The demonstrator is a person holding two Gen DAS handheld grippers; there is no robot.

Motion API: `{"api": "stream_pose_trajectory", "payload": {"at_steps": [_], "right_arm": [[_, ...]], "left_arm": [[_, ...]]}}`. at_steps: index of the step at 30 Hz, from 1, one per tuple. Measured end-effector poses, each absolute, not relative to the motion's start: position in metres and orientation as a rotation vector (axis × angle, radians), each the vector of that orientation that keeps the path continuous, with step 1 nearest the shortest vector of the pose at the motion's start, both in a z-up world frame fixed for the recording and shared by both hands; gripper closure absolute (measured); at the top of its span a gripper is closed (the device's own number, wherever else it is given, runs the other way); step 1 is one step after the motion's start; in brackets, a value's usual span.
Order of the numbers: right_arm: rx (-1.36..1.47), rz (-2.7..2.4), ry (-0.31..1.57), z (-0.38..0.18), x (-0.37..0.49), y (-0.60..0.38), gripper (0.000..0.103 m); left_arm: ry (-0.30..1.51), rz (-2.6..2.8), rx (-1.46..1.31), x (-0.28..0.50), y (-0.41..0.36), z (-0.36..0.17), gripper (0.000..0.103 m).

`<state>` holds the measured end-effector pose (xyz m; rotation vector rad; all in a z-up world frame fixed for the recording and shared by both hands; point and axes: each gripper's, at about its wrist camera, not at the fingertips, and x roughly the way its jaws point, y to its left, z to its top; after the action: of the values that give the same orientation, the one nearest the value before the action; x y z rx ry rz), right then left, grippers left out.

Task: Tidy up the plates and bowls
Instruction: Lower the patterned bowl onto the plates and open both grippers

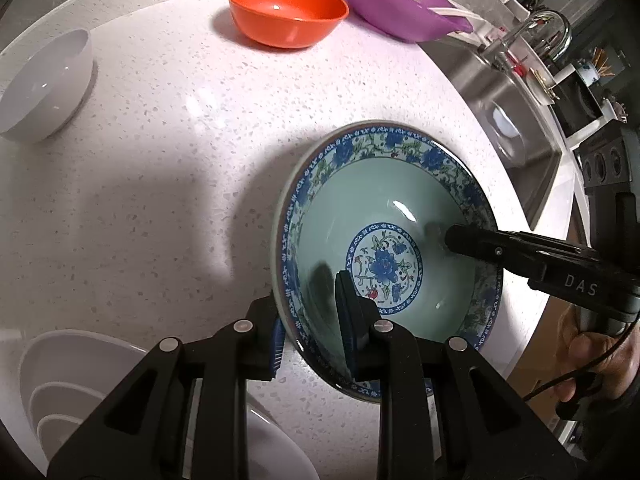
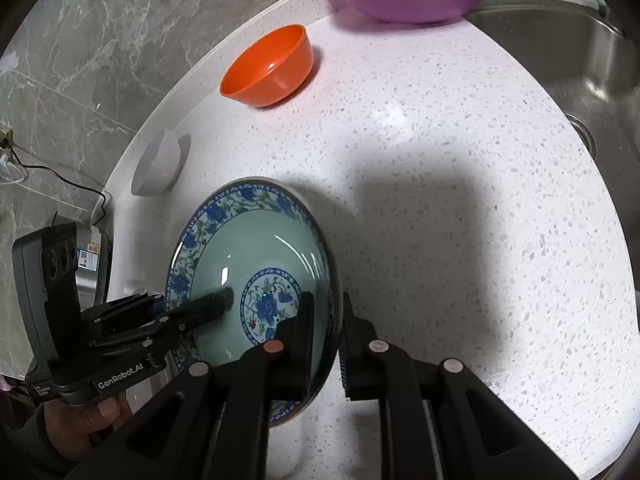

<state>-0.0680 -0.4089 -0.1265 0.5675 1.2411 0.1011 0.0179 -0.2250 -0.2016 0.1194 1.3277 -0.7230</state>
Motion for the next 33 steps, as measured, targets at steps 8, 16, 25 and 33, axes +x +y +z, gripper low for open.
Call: {"api": "stream_pose_trajectory", "payload": {"at_steps": [8,16,25,33], "right_arm": [[0.582,0.075,1.186,-0.107,-0.070,-0.420,0.049],[0.580,0.068,1.012,-0.045,-0.044,-0.438,0.026],[0.462,0.345,0.975,-0.015,0.073,-0.328,0.023],[0.533,0.402,1.172,-0.071,0.168,-0.262,0.024]], "left_arm": [[1.273,-0.737,0.034,0.017,-0.201,-0.171,0.024],[1.152,-0.636,-0.167,0.064,-0.089,-0.109,0.000],[1.128,-0.427,-0.203,0.161,0.010,-0.096,0.000],[1.223,-0.396,-0.157,0.233,-0.002,-0.142,0.001]]}}
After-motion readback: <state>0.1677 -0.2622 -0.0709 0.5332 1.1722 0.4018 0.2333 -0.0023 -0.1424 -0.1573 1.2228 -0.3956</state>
